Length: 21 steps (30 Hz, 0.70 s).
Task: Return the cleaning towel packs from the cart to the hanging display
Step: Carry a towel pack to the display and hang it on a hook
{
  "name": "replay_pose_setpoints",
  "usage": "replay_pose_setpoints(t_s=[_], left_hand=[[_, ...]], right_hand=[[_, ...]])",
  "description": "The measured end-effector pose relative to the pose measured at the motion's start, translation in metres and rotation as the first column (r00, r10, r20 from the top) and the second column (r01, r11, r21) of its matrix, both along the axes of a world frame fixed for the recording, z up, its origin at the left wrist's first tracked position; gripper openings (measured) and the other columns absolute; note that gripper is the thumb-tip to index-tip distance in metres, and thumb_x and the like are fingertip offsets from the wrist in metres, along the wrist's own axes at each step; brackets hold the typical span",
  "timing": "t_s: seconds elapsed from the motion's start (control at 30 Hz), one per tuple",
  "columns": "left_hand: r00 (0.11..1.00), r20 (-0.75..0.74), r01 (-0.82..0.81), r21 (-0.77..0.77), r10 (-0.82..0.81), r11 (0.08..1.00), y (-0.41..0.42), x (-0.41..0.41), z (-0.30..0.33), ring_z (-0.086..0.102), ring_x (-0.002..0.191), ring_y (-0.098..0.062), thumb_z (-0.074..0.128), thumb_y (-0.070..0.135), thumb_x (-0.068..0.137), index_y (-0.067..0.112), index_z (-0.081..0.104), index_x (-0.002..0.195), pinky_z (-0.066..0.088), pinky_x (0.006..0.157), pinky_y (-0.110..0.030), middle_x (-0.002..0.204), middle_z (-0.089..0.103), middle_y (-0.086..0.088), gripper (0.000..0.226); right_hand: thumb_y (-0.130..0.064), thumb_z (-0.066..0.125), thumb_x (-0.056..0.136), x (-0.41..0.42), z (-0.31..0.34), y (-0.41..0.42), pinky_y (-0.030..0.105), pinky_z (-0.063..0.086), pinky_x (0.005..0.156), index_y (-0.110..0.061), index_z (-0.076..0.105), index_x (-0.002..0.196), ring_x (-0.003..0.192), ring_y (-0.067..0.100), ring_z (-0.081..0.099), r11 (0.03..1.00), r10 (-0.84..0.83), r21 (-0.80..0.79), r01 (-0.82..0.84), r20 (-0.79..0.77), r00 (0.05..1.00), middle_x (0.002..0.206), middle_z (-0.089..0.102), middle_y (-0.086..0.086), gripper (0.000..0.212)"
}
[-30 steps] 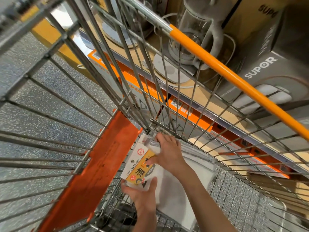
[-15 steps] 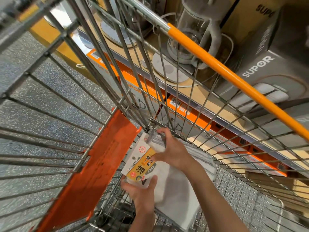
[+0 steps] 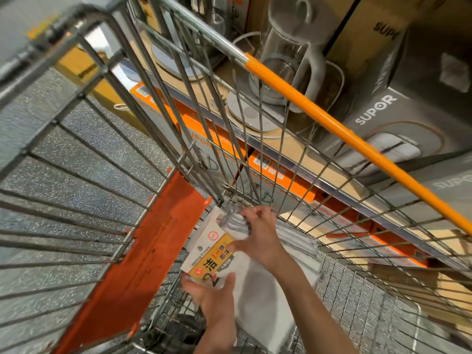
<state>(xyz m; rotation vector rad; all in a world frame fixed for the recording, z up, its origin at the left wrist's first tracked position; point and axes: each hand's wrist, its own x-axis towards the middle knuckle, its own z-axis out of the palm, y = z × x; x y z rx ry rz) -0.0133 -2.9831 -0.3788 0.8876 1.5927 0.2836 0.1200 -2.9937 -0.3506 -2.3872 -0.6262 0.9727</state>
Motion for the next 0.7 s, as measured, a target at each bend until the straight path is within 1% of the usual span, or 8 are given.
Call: replay_pose_setpoints(t_s=[0.07, 0.17, 0.23, 0.3, 0.4, 0.57, 0.63, 0.7], left_hand=[[1.000, -0.016, 0.006, -0.005, -0.006, 1.000, 0.000, 0.001, 0.003, 0.043, 0.126, -0.032, 0.071, -0.014, 0.073, 0.011, 0.015, 0.140, 0.038, 0.093, -0.031, 0.137, 0.037, -0.019, 0.091], [1.000, -0.018, 0.008, -0.027, -0.009, 1.000, 0.000, -0.001, 0.009, 0.045, 0.124, -0.034, 0.069, -0.016, 0.074, 0.012, 0.013, 0.141, 0.038, 0.091, -0.031, 0.136, 0.038, -0.022, 0.093], [1.000, -0.006, 0.002, -0.030, -0.002, 1.000, -0.002, -0.003, 0.012, 0.046, 0.123, -0.033, 0.069, -0.018, 0.073, 0.013, 0.012, 0.143, 0.040, 0.093, -0.034, 0.137, 0.038, -0.022, 0.095], [1.000, 0.008, -0.003, -0.030, 0.003, 1.000, -0.003, -0.003, 0.017, 0.046, 0.123, -0.034, 0.068, -0.019, 0.073, 0.015, 0.011, 0.143, 0.041, 0.096, -0.038, 0.138, 0.038, -0.023, 0.097], [0.999, 0.048, -0.019, -0.014, 0.020, 1.000, -0.003, -0.001, 0.026, 0.045, 0.124, -0.034, 0.066, -0.020, 0.073, 0.017, 0.010, 0.144, 0.039, 0.094, -0.036, 0.138, 0.038, -0.022, 0.098], [0.994, 0.113, 0.005, 0.063, -0.012, 0.998, 0.001, 0.006, 0.067, 0.043, 0.114, -0.026, 0.064, -0.018, 0.076, 0.017, 0.014, 0.143, 0.035, 0.093, -0.032, 0.135, 0.038, -0.016, 0.091], [0.991, 0.127, 0.026, 0.060, -0.033, 0.998, 0.002, 0.005, 0.090, 0.041, 0.118, -0.026, 0.066, -0.011, 0.079, 0.017, 0.013, 0.145, 0.034, 0.096, -0.036, 0.139, 0.035, -0.016, 0.089], [0.980, 0.188, 0.045, 0.112, -0.065, 0.993, 0.001, 0.000, 0.114, 0.044, 0.122, -0.030, 0.066, -0.014, 0.078, 0.021, 0.014, 0.145, 0.037, 0.094, -0.039, 0.140, 0.039, -0.016, 0.092]], right_hand=[[-0.035, 0.086, 0.056, -0.003, 0.004, -0.002, 0.024, 0.022, 0.089, -0.023, 0.051, 0.108, 0.110, 0.010, 0.027, 0.999, 0.049, 0.015, -0.049, 0.019, 0.999, 0.118, 0.044, -0.002, 0.064], [-0.039, 0.085, 0.056, -0.007, 0.013, -0.003, 0.032, 0.023, 0.100, -0.026, 0.043, 0.095, 0.100, 0.014, 0.052, 0.993, 0.118, 0.003, -0.118, 0.035, 0.992, 0.101, 0.063, -0.006, 0.059], [-0.036, 0.086, 0.057, -0.010, 0.019, -0.006, 0.032, 0.037, 0.096, -0.024, 0.042, 0.094, 0.092, 0.019, 0.060, 0.994, 0.099, 0.035, -0.099, -0.008, 0.995, 0.094, 0.068, -0.003, 0.059], [-0.033, 0.087, 0.058, -0.012, 0.026, -0.009, 0.033, 0.048, 0.084, -0.025, 0.042, 0.094, 0.088, 0.022, 0.062, 0.996, 0.062, 0.058, -0.060, -0.036, 0.997, 0.094, 0.068, -0.002, 0.058], [-0.035, 0.086, 0.059, -0.014, 0.040, -0.014, 0.032, 0.048, 0.070, -0.029, 0.037, 0.092, 0.081, 0.021, 0.062, 0.996, 0.046, 0.077, -0.046, -0.007, 0.999, 0.089, 0.067, -0.002, 0.059], [-0.040, 0.086, 0.060, -0.017, 0.081, -0.023, 0.034, 0.050, 0.072, -0.036, 0.034, 0.089, 0.081, 0.018, 0.063, 0.989, -0.014, 0.148, 0.006, 0.054, 0.998, 0.088, 0.067, -0.008, 0.060], [-0.040, 0.085, 0.060, -0.020, 0.106, -0.028, 0.036, 0.052, 0.074, -0.035, 0.038, 0.093, 0.082, 0.019, 0.065, 0.985, -0.046, 0.170, 0.032, 0.075, 0.996, 0.089, 0.069, -0.007, 0.058], [-0.039, 0.086, 0.060, -0.024, 0.136, -0.035, 0.032, 0.052, 0.068, -0.040, 0.039, 0.090, 0.076, 0.012, 0.064, 0.964, -0.108, 0.252, 0.086, 0.075, 0.991, 0.082, 0.067, -0.013, 0.055]])
